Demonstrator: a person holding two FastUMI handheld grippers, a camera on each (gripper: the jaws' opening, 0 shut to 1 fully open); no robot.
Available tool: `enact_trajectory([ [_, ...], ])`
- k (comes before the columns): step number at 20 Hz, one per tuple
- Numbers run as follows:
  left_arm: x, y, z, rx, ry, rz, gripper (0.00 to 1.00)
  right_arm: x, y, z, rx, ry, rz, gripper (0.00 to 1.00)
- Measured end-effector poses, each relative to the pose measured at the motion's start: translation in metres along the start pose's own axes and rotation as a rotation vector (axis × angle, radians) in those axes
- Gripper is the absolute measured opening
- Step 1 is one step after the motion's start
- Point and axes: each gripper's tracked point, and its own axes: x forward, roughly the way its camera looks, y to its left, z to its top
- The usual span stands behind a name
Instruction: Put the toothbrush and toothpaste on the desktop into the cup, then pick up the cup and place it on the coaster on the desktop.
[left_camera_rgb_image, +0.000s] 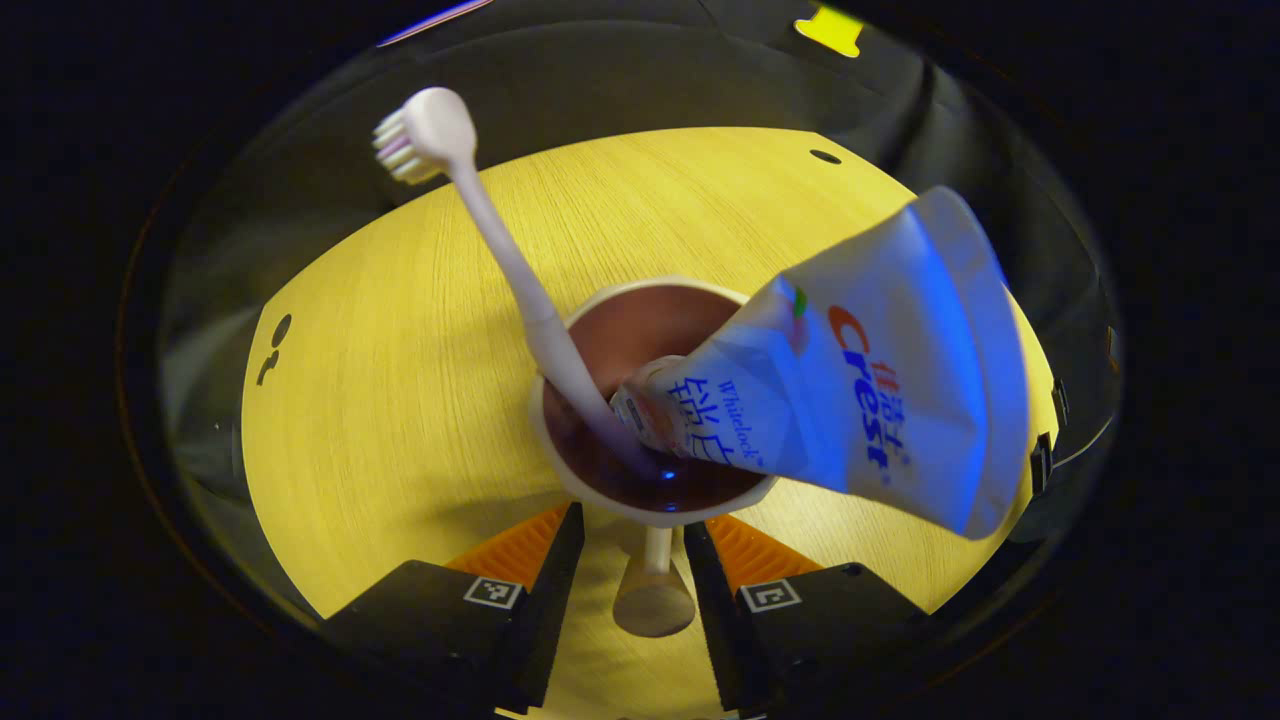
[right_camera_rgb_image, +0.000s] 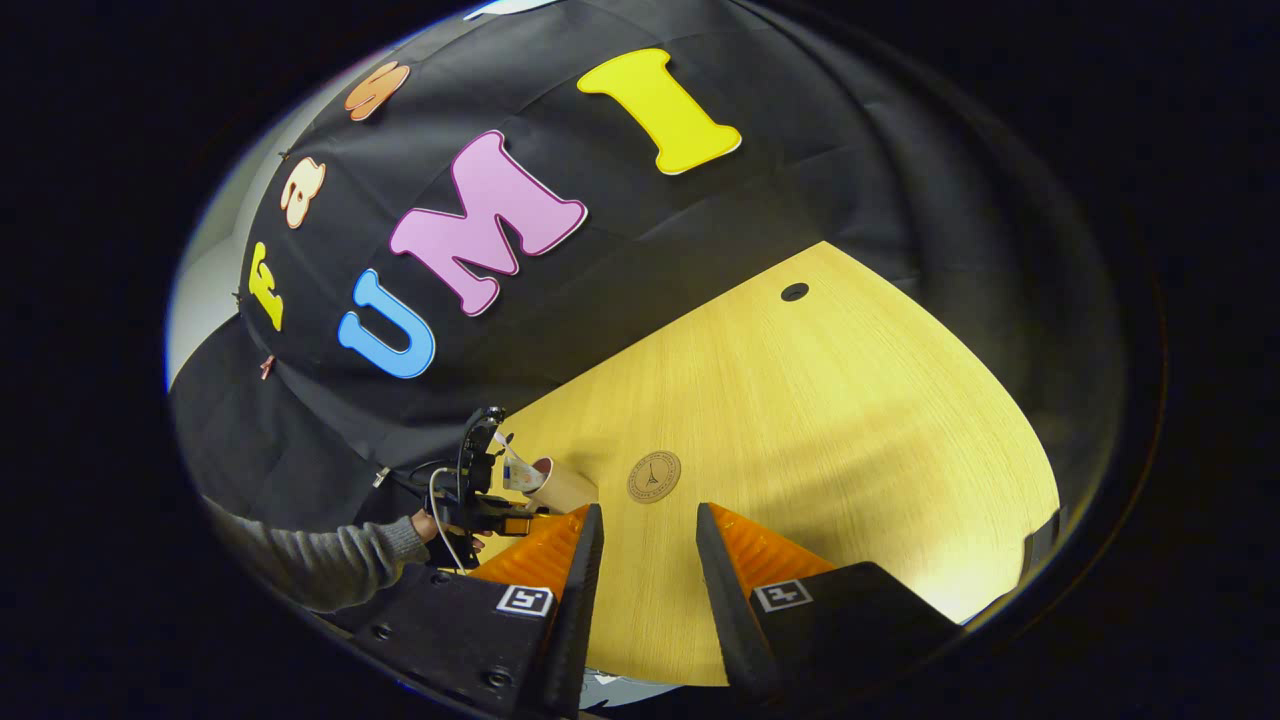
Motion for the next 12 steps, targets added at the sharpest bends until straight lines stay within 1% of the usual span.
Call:
enact_trajectory([
  [1,0.002,-0.002,0.000,0.001,0.009,-0.008,0.64,0.000,-0.002,0.001,0.004,0.000,-0.003,0.57],
  [2,0.004,-0.006,0.001,-0.001,0.018,-0.020,0.64,0.000,-0.003,0.001,0.009,0.001,-0.007,0.57],
  [3,0.006,-0.009,0.000,-0.004,0.032,-0.029,0.57,0.000,-0.005,0.002,0.013,0.000,-0.010,0.57],
  [4,0.008,-0.010,0.000,-0.005,0.044,-0.029,0.47,-0.010,-0.010,0.009,0.014,-0.002,-0.010,0.58],
  [5,0.010,-0.011,0.000,-0.004,0.048,-0.024,0.35,-0.010,-0.009,0.009,0.010,-0.004,-0.009,0.57],
  [7,0.010,-0.013,0.001,-0.008,0.058,-0.032,0.35,-0.012,-0.009,0.006,0.003,0.005,-0.004,0.58],
  [9,0.010,-0.013,0.001,-0.009,0.056,-0.032,0.39,-0.012,-0.010,0.007,0.004,0.007,-0.004,0.58],
  [10,0.009,-0.013,0.003,-0.009,0.046,-0.030,0.34,-0.012,-0.011,0.007,0.008,0.007,-0.006,0.58],
  [11,0.009,-0.013,0.001,-0.009,0.046,-0.025,0.38,-0.013,-0.011,0.008,0.013,0.004,-0.005,0.58],
  [12,0.008,-0.012,0.002,-0.002,0.037,-0.015,0.34,-0.013,-0.011,0.008,0.017,0.004,-0.006,0.57],
])
